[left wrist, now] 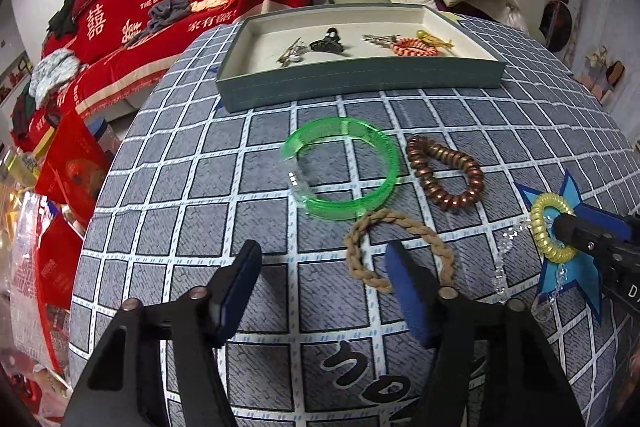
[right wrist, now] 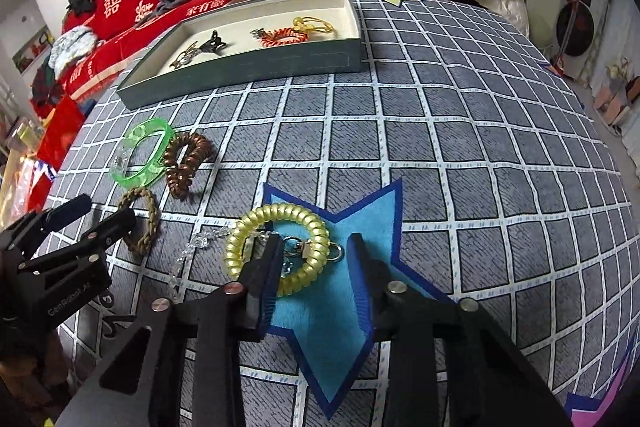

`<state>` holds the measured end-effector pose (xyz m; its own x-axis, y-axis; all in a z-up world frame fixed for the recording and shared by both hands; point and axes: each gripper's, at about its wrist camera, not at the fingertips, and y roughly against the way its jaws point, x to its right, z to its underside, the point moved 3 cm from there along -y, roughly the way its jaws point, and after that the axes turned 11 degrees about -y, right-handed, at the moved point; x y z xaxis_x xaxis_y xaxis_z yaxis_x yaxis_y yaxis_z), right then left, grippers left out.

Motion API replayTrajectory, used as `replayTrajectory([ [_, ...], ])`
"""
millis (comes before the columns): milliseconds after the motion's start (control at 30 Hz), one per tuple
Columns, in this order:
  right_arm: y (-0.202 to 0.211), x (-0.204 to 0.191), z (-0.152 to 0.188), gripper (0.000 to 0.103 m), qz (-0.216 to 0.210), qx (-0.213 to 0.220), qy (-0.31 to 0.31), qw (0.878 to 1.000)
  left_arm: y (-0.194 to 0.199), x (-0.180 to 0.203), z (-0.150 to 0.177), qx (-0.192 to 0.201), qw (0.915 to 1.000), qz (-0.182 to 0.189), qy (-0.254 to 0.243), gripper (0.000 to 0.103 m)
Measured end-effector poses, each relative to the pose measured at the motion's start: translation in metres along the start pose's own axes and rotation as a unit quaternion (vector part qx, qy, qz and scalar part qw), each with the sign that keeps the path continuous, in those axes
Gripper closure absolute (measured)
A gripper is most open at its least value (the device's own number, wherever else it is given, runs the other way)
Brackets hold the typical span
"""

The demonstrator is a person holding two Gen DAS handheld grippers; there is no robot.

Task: Organize jewelry
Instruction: 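Grasp the tan braided rope bracelet with the left tool while the right grasps the yellow coil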

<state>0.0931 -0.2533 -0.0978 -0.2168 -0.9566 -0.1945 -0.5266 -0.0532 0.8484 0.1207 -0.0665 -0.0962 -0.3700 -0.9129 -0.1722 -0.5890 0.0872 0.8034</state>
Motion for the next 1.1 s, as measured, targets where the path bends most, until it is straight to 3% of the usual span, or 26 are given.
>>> replayTrajectory([
  [67, 0.001, 0.000, 0.000, 0.080, -0.001, 0.002, 0.000, 1.000, 0.001, 0.003, -0.001, 0.003, 0.9999, 0.008, -0.007, 0.033],
  [133, 0.002, 0.000, 0.001, 0.087, -0.006, 0.002, -0.002, 1.000, 0.002, 0.007, -0.001, 0.005, 0.9997, 0.017, -0.017, 0.056],
  [167, 0.003, 0.000, 0.001, 0.093, -0.008, 0.002, -0.003, 1.000, 0.003, 0.010, -0.002, 0.006, 0.9995, 0.021, -0.024, 0.060],
  [200, 0.004, 0.001, 0.001, 0.093, -0.011, 0.001, -0.005, 1.000, 0.003, 0.012, -0.002, 0.006, 0.9993, 0.025, -0.027, 0.074],
  [467, 0.016, 0.011, -0.002, 0.093, -0.032, 0.010, -0.032, 0.999, 0.013, 0.002, 0.003, 0.020, 0.9967, 0.078, -0.002, 0.075],
  [1100, 0.046, 0.007, -0.019, 0.092, -0.070, 0.036, -0.050, 0.996, 0.057, -0.024, -0.009, 0.068, 0.9931, 0.094, 0.014, 0.075],
])
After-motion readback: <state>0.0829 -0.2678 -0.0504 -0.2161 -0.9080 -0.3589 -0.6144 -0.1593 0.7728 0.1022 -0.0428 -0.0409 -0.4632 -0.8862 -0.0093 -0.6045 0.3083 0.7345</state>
